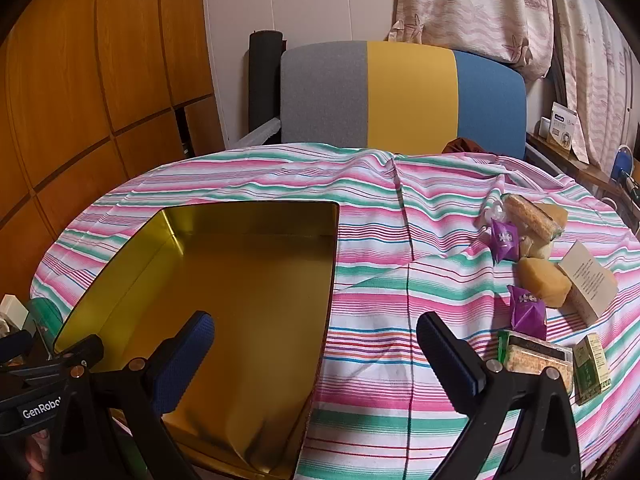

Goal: Organize objects
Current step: 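Grasp the small cream box with green label using the right tool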

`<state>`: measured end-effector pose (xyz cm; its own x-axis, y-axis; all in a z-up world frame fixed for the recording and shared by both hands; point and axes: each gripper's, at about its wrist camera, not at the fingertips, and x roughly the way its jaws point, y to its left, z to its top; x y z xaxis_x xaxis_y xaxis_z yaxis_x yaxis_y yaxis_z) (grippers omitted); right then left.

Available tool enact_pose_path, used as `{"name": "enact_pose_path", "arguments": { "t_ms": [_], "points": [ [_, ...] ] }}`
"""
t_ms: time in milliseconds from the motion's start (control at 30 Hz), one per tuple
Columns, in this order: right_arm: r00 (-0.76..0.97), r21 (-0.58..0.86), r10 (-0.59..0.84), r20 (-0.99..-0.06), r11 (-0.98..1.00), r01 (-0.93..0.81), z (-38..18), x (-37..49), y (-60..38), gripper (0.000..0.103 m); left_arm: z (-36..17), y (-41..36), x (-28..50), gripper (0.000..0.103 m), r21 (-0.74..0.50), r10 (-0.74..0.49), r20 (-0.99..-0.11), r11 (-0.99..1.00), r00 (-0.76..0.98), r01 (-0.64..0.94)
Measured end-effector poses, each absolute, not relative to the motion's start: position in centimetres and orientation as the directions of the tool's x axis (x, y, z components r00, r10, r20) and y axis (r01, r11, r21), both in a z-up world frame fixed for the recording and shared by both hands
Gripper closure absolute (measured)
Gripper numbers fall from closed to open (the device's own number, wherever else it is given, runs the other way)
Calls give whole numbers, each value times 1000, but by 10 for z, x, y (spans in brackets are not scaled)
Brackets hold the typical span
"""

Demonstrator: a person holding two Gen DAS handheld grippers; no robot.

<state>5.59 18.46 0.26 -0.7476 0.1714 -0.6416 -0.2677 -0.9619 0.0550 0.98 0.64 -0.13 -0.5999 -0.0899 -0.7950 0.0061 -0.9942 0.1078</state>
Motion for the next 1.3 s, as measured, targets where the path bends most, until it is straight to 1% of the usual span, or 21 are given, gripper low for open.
{"name": "enact_pose_path", "arguments": {
  "t_ms": [267, 433, 567, 633, 767, 833, 900, 967, 1067, 1100, 1167, 1200, 1267, 1300],
  "points": [
    [-763, 80, 161, -626, -960, -268, 6, 64, 196, 0, -4, 14, 11, 0, 108, -77, -800, -994, -595, -16],
    [-758, 73, 204, -620, -947, -314, 7, 74, 216, 0, -12, 18, 11, 0, 70, -35, -825, -997, -564, -41],
    [-739, 55, 253, -624, -930, -364, 4, 85, 236, 0, -16, 32, 19, 0, 67, -4, -820, -994, -572, -90],
    [-722, 40, 288, -629, -916, -400, 1, 94, 251, 0, -17, 41, 24, 0, 42, 43, -819, -990, -572, -135],
    [-677, 20, 367, -637, -871, -491, -8, 115, 286, 1, -21, 58, 36, 0, -95, 226, -822, -959, -522, -265],
    [-659, 8, 409, -632, -847, -532, -10, 125, 305, 1, -20, 68, 44, 0, -153, 312, -802, -932, -509, -330],
    [-638, 0, 441, -631, -823, -569, -12, 135, 328, 4, -18, 81, 53, 0, -177, 361, -794, -907, -488, -383],
    [-623, 9, 457, -635, -802, -597, -14, 144, 351, 12, -16, 92, 59, 0, -165, 366, -795, -898, -484, -409],
    [-597, 30, 483, -640, -762, -647, -16, 163, 387, 14, -11, 108, 68, 0, -134, 367, -795, -882, -483, -451],
    [-593, 44, 482, -646, -752, -658, -18, 171, 400, 16, -10, 113, 71, 0, -136, 381, -790, -873, -481, -469],
    [-582, 53, 477, -659, -742, -668, -23, 178, 415, 23, -6, 122, 76, 0, -120, 388, -781, -862, -489, -493],
    [-576, 53, 473, -667, -741, -670, -27, 181, 422, 24, -4, 128, 79, 0, -109, 394, -776, -853, -493, -510],
    [-569, 47, 462, -680, -747, -663, -34, 183, 429, 30, -3, 137, 80, 0, -111, 405, -776, -842, -484, -527],
    [-568, 46, 451, -688, -755, -654, -38, 183, 433, 31, -2, 140, 82, 0, -116, 411, -777, -838, -478, -533]
  ]
}}
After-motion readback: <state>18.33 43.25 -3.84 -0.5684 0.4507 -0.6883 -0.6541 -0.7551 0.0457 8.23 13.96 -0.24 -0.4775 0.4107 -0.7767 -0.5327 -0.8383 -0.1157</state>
